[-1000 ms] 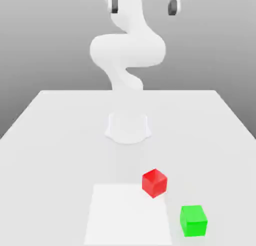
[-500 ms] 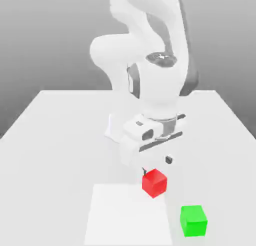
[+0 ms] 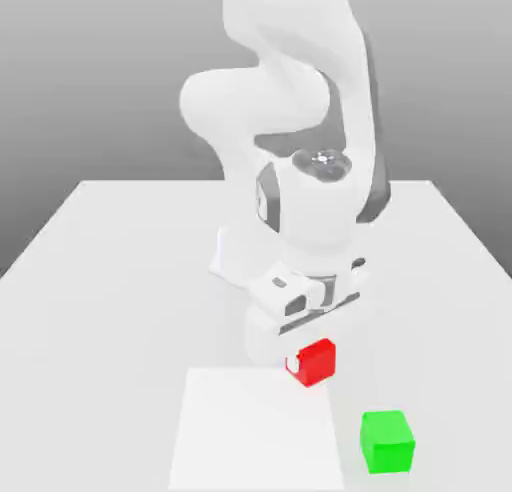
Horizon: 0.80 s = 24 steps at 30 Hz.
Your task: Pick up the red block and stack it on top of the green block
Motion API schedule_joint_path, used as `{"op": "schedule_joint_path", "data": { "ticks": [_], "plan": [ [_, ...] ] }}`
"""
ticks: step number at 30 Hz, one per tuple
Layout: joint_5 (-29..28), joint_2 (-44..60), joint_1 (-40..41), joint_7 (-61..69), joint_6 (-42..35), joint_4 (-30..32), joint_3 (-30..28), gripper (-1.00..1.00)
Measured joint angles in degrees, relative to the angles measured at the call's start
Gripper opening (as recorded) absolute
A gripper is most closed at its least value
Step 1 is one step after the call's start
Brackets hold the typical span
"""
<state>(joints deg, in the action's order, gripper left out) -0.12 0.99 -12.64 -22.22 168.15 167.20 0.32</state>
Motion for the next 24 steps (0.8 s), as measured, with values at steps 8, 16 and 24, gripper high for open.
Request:
{"op": "schedule_joint_path", "data": {
  "ticks": [8, 16, 24],
  "plan": [
    [-0.01, -2.94, -1.94, -1.98, -11.15, -8.21, 0.9, -1.0],
    [-0.35, 5.82, -4.78, -5.4, -17.23, -23.05, 1.91, -1.0],
    [-1.13, 13.45, -4.94, -6.12, -10.71, -24.14, 1.7, 1.0]
  ]
}}
